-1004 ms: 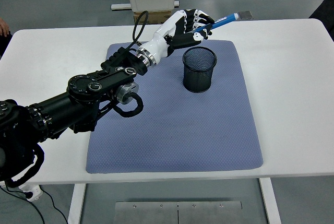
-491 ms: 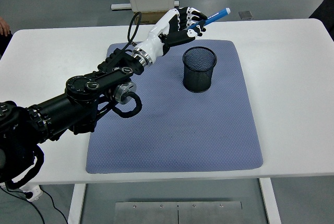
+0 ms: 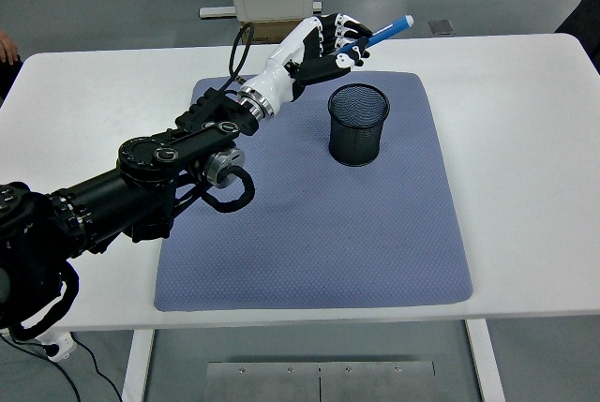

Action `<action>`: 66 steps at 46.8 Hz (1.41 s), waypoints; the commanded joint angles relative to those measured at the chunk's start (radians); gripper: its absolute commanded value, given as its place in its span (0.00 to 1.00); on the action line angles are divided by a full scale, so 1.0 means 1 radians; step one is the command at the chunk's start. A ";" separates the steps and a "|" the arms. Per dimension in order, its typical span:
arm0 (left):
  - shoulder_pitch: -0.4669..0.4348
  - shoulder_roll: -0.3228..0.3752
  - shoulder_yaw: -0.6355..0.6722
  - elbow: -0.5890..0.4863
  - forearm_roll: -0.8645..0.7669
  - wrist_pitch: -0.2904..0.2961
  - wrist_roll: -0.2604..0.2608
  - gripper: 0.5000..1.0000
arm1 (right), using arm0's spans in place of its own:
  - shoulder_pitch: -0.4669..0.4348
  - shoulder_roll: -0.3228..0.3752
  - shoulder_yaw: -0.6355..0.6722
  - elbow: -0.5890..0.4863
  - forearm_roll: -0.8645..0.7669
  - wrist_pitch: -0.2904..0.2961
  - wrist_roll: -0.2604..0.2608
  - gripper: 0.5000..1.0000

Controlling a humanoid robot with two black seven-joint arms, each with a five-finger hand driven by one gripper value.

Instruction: Left hand places marker in pen holder

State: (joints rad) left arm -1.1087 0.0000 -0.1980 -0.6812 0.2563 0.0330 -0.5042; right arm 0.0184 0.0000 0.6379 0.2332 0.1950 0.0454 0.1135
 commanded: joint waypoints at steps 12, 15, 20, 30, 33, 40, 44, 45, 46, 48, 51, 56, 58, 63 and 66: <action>0.001 0.000 0.002 0.000 0.001 -0.005 -0.002 0.00 | 0.000 0.000 0.000 0.000 0.000 0.001 0.000 1.00; 0.003 0.000 0.002 0.000 0.001 -0.004 -0.002 0.00 | 0.000 0.000 0.000 0.000 0.000 0.001 0.000 1.00; 0.003 0.000 0.000 0.000 0.001 -0.007 -0.002 0.00 | 0.000 0.000 0.000 0.000 0.000 0.001 0.000 1.00; 0.000 0.000 -0.003 0.002 0.008 -0.011 -0.002 0.00 | 0.000 0.000 -0.001 0.000 0.000 0.001 0.000 1.00; -0.003 0.000 -0.003 0.002 0.008 -0.011 0.000 0.00 | 0.000 0.000 -0.001 0.000 0.000 0.001 0.000 1.00; -0.011 0.000 -0.004 0.000 0.006 -0.016 0.000 0.00 | 0.000 0.000 0.000 0.000 0.000 0.001 0.000 1.00; -0.025 0.000 -0.004 0.000 0.009 -0.018 0.000 0.00 | 0.000 0.000 0.000 0.000 0.000 -0.001 0.000 1.00; -0.028 0.000 -0.004 0.000 0.009 -0.019 0.000 0.00 | 0.000 0.000 -0.001 0.000 0.000 0.001 0.000 1.00; -0.030 0.000 -0.003 -0.001 0.011 -0.019 0.000 0.00 | 0.000 0.000 0.000 0.000 0.000 0.001 0.000 1.00; -0.033 0.000 -0.003 -0.001 0.012 -0.019 0.000 0.00 | 0.000 0.000 0.000 0.000 0.000 0.001 0.000 1.00; -0.042 0.000 -0.003 -0.003 0.014 -0.025 0.000 0.00 | 0.000 0.000 0.000 0.000 0.000 -0.001 0.000 1.00; -0.045 0.000 0.000 -0.008 0.017 -0.038 0.000 0.00 | 0.000 0.000 0.000 0.000 0.000 -0.001 0.000 1.00; -0.043 0.000 0.000 -0.008 0.021 -0.038 0.000 0.00 | 0.000 0.000 0.000 -0.002 0.000 0.001 0.000 1.00; -0.043 0.000 0.002 -0.012 0.024 -0.039 0.000 0.00 | 0.000 0.000 -0.001 0.000 0.000 0.001 0.000 1.00; -0.042 0.000 0.003 -0.012 0.028 -0.039 0.000 0.00 | 0.000 0.000 0.000 0.000 0.000 0.001 0.000 1.00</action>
State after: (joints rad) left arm -1.1532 0.0000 -0.1965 -0.6932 0.2808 -0.0060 -0.5046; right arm 0.0185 0.0000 0.6377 0.2331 0.1947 0.0451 0.1135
